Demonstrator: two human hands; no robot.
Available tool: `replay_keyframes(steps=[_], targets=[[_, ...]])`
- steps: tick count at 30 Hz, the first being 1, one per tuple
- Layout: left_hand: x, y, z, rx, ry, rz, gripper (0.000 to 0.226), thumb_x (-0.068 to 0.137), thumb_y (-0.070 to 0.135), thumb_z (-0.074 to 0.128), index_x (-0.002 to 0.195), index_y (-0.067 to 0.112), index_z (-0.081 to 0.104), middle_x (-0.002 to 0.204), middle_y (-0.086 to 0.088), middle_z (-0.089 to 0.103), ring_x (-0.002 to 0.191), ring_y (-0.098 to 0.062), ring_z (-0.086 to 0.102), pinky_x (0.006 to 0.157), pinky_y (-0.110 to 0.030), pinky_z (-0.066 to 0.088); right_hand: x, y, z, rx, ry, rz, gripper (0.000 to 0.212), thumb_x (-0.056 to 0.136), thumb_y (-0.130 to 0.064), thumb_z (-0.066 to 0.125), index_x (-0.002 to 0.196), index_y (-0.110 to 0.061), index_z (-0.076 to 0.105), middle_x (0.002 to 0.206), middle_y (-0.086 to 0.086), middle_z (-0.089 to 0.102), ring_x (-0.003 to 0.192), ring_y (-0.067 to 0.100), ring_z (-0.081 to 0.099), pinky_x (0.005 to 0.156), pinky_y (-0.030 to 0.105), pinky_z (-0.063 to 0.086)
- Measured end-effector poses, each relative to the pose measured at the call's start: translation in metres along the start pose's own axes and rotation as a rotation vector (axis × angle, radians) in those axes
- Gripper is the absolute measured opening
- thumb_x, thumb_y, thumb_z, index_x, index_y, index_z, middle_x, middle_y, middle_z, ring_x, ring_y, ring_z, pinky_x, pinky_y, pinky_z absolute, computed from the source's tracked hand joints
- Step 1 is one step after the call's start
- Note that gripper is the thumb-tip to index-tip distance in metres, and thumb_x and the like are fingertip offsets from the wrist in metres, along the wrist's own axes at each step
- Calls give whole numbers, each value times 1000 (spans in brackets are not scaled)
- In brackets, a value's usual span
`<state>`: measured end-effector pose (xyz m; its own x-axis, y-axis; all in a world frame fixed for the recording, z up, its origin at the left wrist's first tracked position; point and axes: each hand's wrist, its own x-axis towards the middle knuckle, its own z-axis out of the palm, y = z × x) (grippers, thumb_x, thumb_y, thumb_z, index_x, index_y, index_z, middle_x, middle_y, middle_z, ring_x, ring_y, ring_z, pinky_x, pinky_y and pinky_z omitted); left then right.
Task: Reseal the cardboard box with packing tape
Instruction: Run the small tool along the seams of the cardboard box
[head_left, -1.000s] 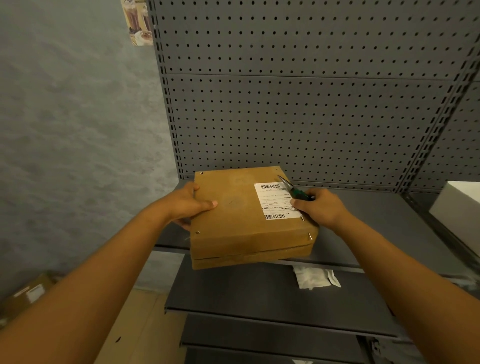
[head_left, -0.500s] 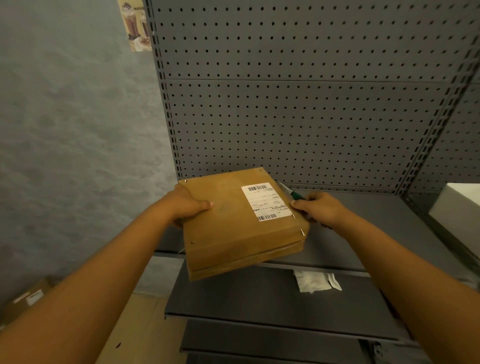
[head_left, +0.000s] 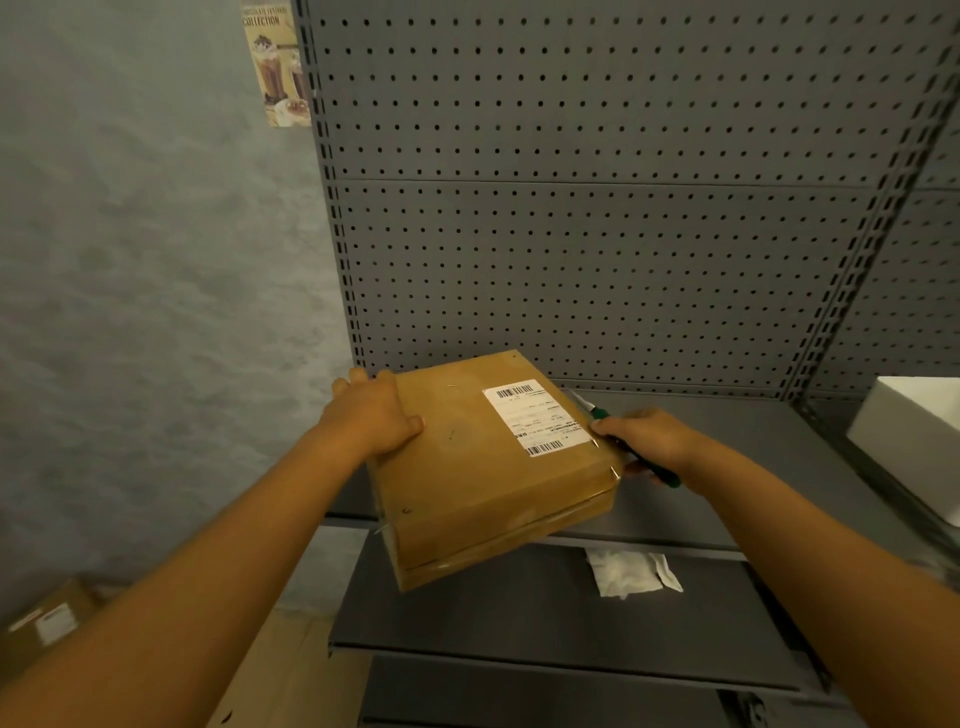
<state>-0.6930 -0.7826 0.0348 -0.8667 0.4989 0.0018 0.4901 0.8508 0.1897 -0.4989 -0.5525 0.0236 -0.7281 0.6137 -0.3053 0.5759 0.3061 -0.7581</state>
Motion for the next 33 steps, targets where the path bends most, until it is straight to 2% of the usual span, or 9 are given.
replay_keyframes(steps=[3, 5, 8, 12, 17, 21, 25, 29, 33], targets=[[20, 4, -3, -53, 26, 128, 43, 91, 41, 52, 124, 13, 49, 133, -14, 41, 127, -33, 34, 100, -42, 38, -1, 8, 0, -6, -15, 43, 37, 94, -49, 49, 103, -14, 55, 96, 10, 63, 73, 20, 60, 57, 26, 42], [34, 10, -5, -120, -52, 207, 36, 96, 33, 46, 125, 12, 51, 131, -13, 48, 124, -32, 42, 100, -41, 38, -2, 11, -1, 46, -42, 81, 33, 95, -48, 47, 98, -17, 55, 93, 9, 62, 72, 20, 59, 56, 25, 43], [50, 19, -5, -92, -183, 228, 43, 101, 29, 39, 140, 11, 38, 144, -14, 40, 130, -31, 40, 107, -42, 34, -2, 15, -2, 113, -82, 123, 36, 94, -50, 47, 105, -17, 55, 96, 8, 62, 69, 20, 62, 55, 25, 45], [70, 19, -5, -20, -317, 148, 54, 100, 27, 40, 149, 12, 22, 152, -14, 30, 135, -31, 36, 109, -42, 32, 1, 18, -1, 218, -120, 167, 39, 93, -51, 49, 113, -18, 52, 104, 9, 59, 67, 21, 66, 53, 26, 50], [81, 12, -8, -29, -364, 98, 62, 99, 38, 45, 150, 14, 22, 155, -11, 27, 139, -31, 31, 113, -44, 27, 8, 18, 6, 335, -206, 195, 41, 95, -47, 48, 120, -16, 51, 106, 16, 62, 67, 26, 68, 51, 27, 51], [82, 8, -7, -91, -326, 107, 63, 96, 37, 51, 149, 13, 27, 152, -10, 32, 137, -30, 35, 111, -43, 29, 12, 7, 4, 274, -93, 161, 35, 93, -41, 53, 114, -13, 50, 107, 19, 60, 64, 28, 68, 53, 28, 54], [77, -2, -15, -199, -310, 63, 73, 93, 39, 57, 151, 11, 22, 154, -11, 28, 138, -32, 33, 114, -45, 29, 15, -10, -6, 250, 65, 97, 43, 88, -41, 61, 115, -9, 50, 103, 17, 57, 66, 31, 66, 49, 30, 55], [68, -11, -24, -336, -284, 43, 44, 96, 29, 56, 134, 9, 48, 135, -12, 51, 121, -33, 51, 105, -46, 40, 12, -37, -17, 130, 192, -33, 40, 87, -42, 60, 112, -14, 48, 101, 11, 55, 81, 32, 65, 68, 42, 60], [59, -21, -35, -460, -219, 50, 38, 90, 26, 64, 125, 16, 50, 126, -10, 54, 112, -30, 54, 101, -50, 44, 8, -66, -28, -38, 312, -179, 37, 87, -47, 57, 108, -19, 45, 93, 6, 56, 79, 26, 63, 77, 44, 59]])
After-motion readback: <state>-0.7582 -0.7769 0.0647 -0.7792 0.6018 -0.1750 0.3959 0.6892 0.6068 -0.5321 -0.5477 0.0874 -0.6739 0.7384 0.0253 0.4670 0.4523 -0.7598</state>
